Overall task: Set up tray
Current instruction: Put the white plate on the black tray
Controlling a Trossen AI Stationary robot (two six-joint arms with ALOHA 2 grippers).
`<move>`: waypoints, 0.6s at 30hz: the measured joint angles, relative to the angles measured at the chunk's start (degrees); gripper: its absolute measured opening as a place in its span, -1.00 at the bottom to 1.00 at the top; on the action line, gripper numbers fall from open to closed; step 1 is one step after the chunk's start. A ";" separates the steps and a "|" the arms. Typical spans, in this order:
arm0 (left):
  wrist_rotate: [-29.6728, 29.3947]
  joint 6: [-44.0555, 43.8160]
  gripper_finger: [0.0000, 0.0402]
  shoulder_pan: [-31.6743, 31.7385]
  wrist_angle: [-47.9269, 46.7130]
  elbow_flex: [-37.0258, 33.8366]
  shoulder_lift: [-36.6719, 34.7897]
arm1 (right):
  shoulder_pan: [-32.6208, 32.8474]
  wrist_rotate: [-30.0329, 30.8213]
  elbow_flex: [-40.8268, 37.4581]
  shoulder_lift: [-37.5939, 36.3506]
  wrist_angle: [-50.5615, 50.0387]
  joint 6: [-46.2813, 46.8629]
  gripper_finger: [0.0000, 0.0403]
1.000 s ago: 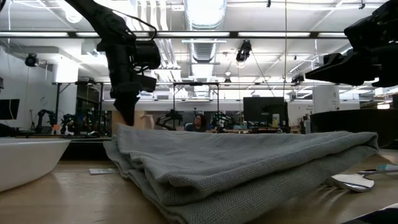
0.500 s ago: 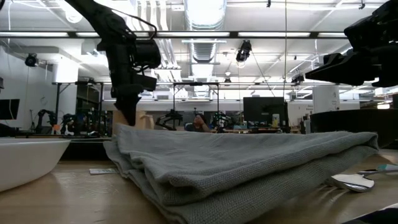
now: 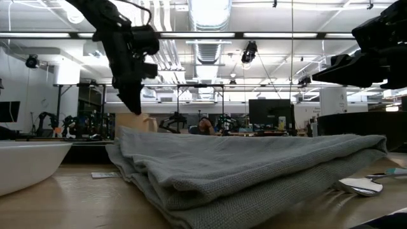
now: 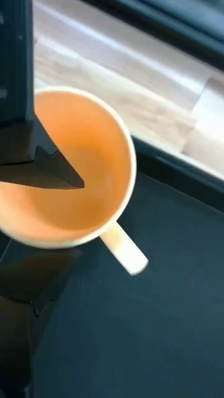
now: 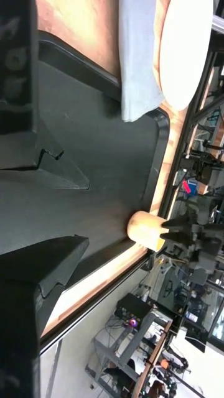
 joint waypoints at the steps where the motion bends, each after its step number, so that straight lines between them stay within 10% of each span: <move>1: 0.00 -0.08 -0.27 -0.07 -0.19 0.01 -1.09 | -0.02 0.02 0.01 0.00 0.00 0.00 -0.39; 18: 1.41 -2.57 -0.27 -10.76 -0.82 -0.39 -15.48 | -0.02 0.00 0.01 0.00 0.00 0.00 -0.39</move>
